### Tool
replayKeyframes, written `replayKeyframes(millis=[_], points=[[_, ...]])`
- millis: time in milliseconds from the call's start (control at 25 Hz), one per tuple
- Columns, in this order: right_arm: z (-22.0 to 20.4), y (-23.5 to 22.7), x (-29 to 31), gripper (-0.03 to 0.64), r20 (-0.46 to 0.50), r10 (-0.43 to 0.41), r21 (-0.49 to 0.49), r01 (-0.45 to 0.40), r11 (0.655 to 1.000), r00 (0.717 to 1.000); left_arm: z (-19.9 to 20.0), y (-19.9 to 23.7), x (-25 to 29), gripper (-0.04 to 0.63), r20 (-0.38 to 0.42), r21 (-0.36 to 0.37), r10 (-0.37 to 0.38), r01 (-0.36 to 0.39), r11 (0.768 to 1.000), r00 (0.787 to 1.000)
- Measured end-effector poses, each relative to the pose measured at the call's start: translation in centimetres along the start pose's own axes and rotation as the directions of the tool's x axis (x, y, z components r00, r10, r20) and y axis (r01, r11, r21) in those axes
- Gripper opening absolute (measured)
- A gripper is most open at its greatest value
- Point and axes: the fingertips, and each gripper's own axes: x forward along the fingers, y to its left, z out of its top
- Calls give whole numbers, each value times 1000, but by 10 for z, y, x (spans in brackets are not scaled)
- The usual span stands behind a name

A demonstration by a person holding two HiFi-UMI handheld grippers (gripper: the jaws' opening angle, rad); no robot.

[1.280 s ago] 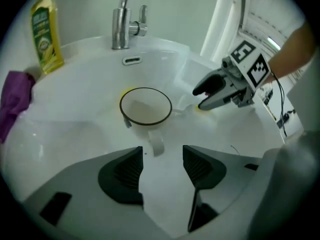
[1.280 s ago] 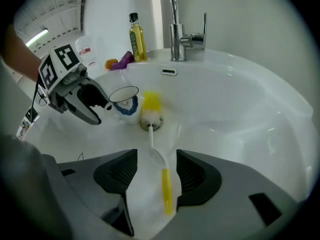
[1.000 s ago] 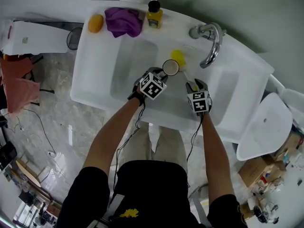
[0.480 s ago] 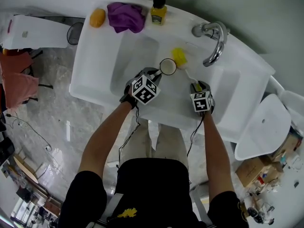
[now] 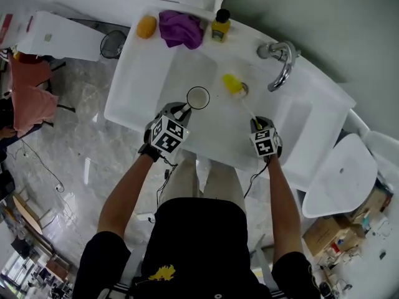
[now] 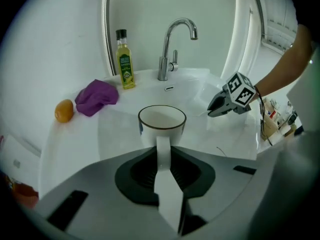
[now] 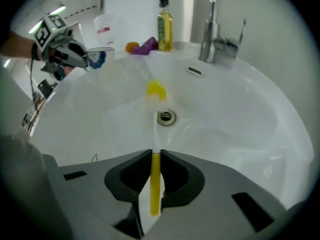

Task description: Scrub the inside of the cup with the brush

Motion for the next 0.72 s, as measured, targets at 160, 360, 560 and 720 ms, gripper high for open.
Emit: replayKeyframes(millis=[160,360,560,720], points=[[38,14,-68,75,21,-19,-220,23,975,1000,-1,7,-43,71,-42,-34,-19,18,999,999],[95,-1,-173,75,105,-115,-537,154,830,988,15,-1,-81,71,-69,4,-48,49,999,996],[177,6,-283,75,258,-194,-784,322,531,946,29,-3,-120,71,-67,74,15,-10,997,998],[237,28,-333,75,321,-225,-924,357,140,920,38,-10,-146,71,-88,34,-40,43,999,995]])
